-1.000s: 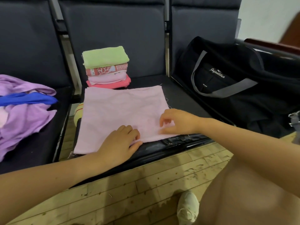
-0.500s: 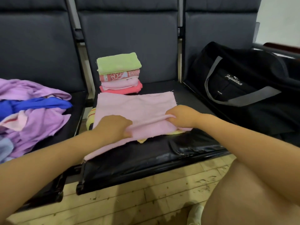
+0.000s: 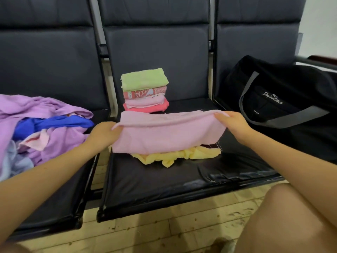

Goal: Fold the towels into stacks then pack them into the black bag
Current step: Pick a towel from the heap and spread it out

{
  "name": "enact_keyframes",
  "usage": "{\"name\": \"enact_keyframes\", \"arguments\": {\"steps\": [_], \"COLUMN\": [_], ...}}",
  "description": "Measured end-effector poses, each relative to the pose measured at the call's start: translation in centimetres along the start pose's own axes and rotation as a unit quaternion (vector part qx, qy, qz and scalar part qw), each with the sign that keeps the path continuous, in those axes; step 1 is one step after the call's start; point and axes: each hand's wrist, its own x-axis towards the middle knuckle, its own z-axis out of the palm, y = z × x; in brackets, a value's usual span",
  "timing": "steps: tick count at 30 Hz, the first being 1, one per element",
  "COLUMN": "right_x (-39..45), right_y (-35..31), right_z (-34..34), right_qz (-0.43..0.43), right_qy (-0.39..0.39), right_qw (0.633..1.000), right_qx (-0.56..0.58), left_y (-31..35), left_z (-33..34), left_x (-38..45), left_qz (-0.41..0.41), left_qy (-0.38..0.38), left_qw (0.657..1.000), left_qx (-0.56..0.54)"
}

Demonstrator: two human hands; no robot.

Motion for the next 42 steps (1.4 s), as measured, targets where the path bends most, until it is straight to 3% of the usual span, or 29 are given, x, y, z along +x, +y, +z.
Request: {"name": "enact_keyframes", "arguments": {"steps": [3, 5, 7, 12, 17, 23, 29, 37, 42], "right_x": [-0.3, -0.5, -0.8, -1.1, -0.5, 1.9, 6.3, 11.3, 12.6], "right_y": [0.6, 0.9, 1.2, 1.9, 2.2, 1.1, 1.7, 4.3, 6.0], "right_z": [0.3, 0.7, 1.0, 0.9, 1.1, 2.2, 4.1, 4.8, 5.8], "right_qz": [0.052, 0.076, 0.087, 0.122, 0.101, 0.055, 0.038, 0.041, 0.047], "right_qy": [-0.020, -0.027, -0.044, -0.094, -0.069, 0.022, 0.060, 0.109, 0.055], "right_qw": [0.998, 0.997, 0.995, 0.987, 0.991, 0.997, 0.994, 0.977, 0.951], "right_qx": [0.023, 0.014, -0.011, -0.054, -0.059, -0.040, -0.083, -0.180, -0.300], "left_y": [-0.2, 0.3, 0.5, 0.0, -0.7, 1.3, 1.1, -1.0, -2.6], "left_z": [0.3, 1.0, 1.7, 2.7, 3.1, 2.1, 2.0, 4.2, 6.3], "left_x": [-0.3, -0.4, -0.4, -0.9, -0.2, 2.4, 5.8, 10.8, 12.1], "left_qz": [-0.085, -0.115, -0.127, -0.161, -0.138, -0.080, -0.023, -0.044, -0.049], "left_qy": [0.007, 0.036, 0.043, -0.041, -0.038, 0.094, 0.091, 0.084, 0.054], "left_qw": [0.967, 0.946, 0.939, 0.942, 0.931, 0.946, 0.968, 0.990, 0.995], "left_qx": [-0.239, -0.302, -0.316, -0.292, -0.335, -0.301, -0.232, -0.102, 0.068]}}
